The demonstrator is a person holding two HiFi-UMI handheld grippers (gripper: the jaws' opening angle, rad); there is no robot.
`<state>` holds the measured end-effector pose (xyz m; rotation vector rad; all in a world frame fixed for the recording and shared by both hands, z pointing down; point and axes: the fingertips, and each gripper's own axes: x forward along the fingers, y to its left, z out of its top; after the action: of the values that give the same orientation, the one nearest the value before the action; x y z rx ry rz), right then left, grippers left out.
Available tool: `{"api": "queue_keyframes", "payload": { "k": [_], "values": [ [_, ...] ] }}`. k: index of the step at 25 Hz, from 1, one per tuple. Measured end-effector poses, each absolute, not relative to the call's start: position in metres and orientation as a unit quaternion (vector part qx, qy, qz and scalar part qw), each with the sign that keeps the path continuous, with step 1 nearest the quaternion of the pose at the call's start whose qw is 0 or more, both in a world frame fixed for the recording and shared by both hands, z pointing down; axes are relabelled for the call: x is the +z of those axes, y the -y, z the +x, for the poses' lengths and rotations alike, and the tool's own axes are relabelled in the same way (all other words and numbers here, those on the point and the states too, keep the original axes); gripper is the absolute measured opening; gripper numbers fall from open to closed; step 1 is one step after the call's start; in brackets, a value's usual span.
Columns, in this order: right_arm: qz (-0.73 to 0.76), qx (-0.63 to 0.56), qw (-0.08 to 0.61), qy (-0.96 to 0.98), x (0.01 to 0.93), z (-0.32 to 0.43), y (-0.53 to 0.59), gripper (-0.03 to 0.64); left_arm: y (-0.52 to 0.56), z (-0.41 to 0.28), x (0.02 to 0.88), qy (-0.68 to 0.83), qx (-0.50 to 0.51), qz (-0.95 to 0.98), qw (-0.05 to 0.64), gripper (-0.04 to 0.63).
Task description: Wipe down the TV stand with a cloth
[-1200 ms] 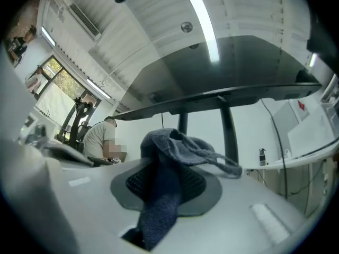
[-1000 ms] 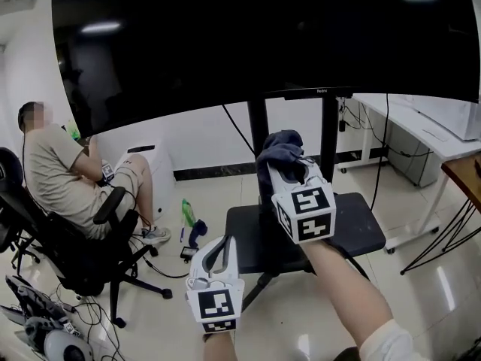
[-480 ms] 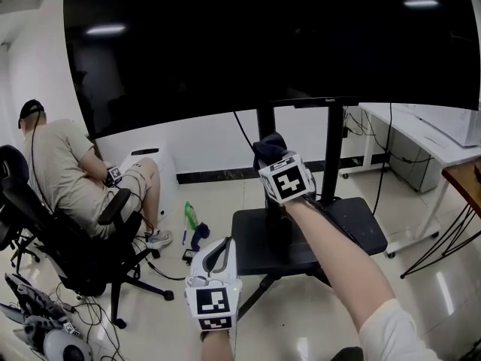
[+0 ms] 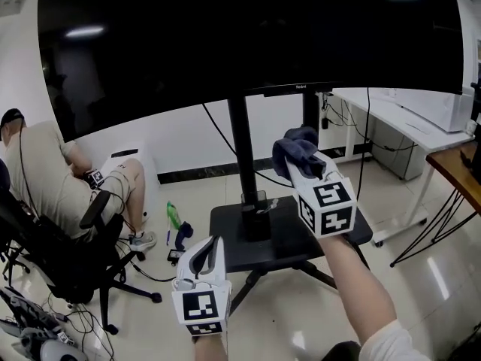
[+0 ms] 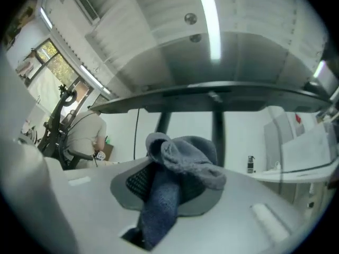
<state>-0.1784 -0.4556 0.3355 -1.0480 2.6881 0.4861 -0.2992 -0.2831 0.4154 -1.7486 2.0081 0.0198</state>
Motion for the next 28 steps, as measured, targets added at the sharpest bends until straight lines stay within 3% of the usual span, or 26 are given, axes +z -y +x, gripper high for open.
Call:
{"api": "queue_keyframes", "payload": {
  "k": [5, 13, 23, 28],
  "values": [
    [-0.385, 0.158, 0.12, -0.901, 0.361, -0.115, 0.487, 0.095, 0.292, -0.265, 0.413, -0.716, 0.015, -0.65, 0.252, 0.146],
    [-0.417, 0.147, 0.06, -0.895, 0.286, -0.132, 0.585, 0.095, 0.302, -0.234, 0.42, -0.702, -0.003, -0.666, 0.254, 0.146],
    [-0.392, 0.065, -0.129, -0.909, 0.505, -0.16, 0.62, 0.095, 0.299, -0.267, 0.455, -0.716, -0.007, -0.666, 0.209, 0.146],
    [-0.385, 0.002, -0.149, -0.911, 0.543, -0.165, 0.606, 0.095, 0.282, -0.273, 0.467, -0.714, 0.001, -0.668, 0.208, 0.146]
  ]
}}
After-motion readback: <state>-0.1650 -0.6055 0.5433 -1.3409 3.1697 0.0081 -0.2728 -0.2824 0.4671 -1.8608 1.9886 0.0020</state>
